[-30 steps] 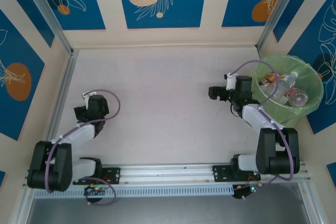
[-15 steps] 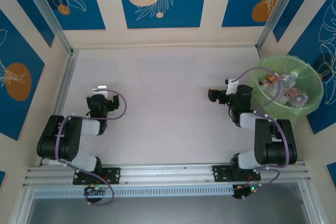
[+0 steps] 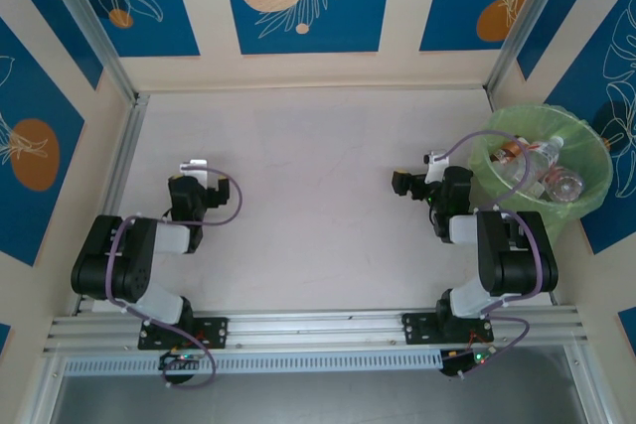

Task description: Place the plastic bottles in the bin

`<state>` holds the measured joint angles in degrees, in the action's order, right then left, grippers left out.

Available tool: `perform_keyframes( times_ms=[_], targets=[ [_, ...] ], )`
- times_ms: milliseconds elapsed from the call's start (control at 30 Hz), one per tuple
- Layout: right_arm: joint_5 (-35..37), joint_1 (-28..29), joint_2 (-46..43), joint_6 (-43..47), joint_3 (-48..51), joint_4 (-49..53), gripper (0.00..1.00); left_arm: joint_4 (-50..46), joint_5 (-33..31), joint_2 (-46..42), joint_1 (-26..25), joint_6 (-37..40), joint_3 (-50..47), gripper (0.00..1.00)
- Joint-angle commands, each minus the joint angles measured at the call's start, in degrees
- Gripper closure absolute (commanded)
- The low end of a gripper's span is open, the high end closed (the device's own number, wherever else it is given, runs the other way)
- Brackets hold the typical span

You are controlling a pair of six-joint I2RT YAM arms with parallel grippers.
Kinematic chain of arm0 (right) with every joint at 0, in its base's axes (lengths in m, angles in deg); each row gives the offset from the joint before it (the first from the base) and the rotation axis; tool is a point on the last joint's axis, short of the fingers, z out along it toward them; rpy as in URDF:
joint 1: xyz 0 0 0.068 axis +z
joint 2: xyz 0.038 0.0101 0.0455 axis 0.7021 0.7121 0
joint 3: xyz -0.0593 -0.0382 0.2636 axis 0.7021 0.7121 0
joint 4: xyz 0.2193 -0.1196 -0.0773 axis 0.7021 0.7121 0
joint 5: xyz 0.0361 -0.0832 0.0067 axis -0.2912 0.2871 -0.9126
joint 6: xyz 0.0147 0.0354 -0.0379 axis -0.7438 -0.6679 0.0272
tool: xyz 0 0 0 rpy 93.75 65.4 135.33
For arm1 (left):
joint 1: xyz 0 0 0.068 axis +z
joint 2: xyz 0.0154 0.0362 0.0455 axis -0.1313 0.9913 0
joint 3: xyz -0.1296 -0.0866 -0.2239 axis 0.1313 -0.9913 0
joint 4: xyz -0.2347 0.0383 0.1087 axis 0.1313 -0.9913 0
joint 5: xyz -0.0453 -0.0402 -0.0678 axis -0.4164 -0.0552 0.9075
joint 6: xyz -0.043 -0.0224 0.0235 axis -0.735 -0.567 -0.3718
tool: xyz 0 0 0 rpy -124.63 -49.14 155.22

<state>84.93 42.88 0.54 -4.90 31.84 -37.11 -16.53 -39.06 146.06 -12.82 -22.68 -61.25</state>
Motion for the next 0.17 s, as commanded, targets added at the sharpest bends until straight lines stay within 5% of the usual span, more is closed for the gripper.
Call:
perform_keyframes(
  times_ms=[0, 133],
  targets=[
    [1.01, 0.31, 0.16, -0.26, -0.71, -1.79, 0.01, 0.39, 1.82, 0.02, 0.11, 0.81, 1.49, 0.00],
    [1.08, 0.32, 0.02, -0.16, -0.67, -1.70, 0.01, 1.07, 1.87, -0.24, 0.24, 0.89, 0.98, 0.00]
  ],
)
